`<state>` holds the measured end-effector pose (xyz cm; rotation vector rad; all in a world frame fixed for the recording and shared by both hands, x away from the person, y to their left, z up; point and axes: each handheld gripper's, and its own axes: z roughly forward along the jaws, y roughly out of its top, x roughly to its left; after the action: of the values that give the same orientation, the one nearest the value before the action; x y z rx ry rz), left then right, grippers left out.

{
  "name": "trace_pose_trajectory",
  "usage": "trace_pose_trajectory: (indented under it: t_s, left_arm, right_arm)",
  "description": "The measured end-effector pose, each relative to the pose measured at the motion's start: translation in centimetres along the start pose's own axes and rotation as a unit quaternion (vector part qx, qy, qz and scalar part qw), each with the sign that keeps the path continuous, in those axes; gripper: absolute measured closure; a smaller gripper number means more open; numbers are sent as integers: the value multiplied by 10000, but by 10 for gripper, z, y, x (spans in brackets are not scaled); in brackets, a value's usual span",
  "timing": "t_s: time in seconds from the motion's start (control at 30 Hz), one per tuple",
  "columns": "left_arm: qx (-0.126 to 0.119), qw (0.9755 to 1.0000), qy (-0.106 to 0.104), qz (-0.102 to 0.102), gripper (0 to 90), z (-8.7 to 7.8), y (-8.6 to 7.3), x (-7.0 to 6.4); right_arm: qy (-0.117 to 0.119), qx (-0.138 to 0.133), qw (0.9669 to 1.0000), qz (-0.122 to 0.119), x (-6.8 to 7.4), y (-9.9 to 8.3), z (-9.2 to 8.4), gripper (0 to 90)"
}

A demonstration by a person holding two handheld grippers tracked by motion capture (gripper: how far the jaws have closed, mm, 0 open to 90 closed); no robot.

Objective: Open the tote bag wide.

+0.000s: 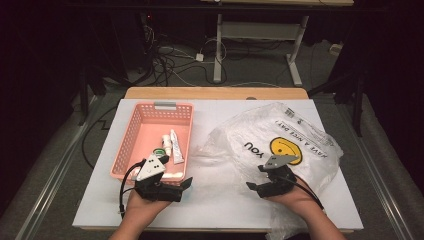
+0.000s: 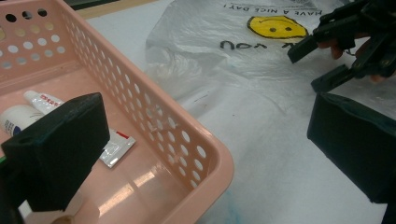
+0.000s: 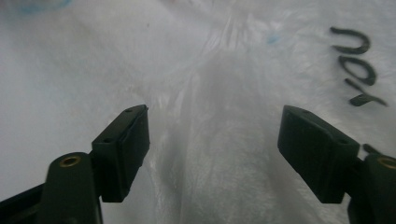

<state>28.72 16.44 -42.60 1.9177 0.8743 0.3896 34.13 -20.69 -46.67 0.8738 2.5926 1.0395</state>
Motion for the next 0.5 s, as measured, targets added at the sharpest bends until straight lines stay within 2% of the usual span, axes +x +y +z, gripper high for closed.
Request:
trace_pose_trajectory:
  t_s: [0.07,0.17,0.5]
  left_arm:
    - [-4,10000,-16,-2,0,1,1,0]
    - [-6,10000,-28,13,0,1,1,-1]
    - [-46,9999,-160,14,0,0,1,1]
  right_arm:
    - [-37,133,9997,-182,4,-2,7,292]
    - [-61,170,9995,-276,8,-2,14,334]
    - [-226,-28,9997,-107,4,-4,13,576]
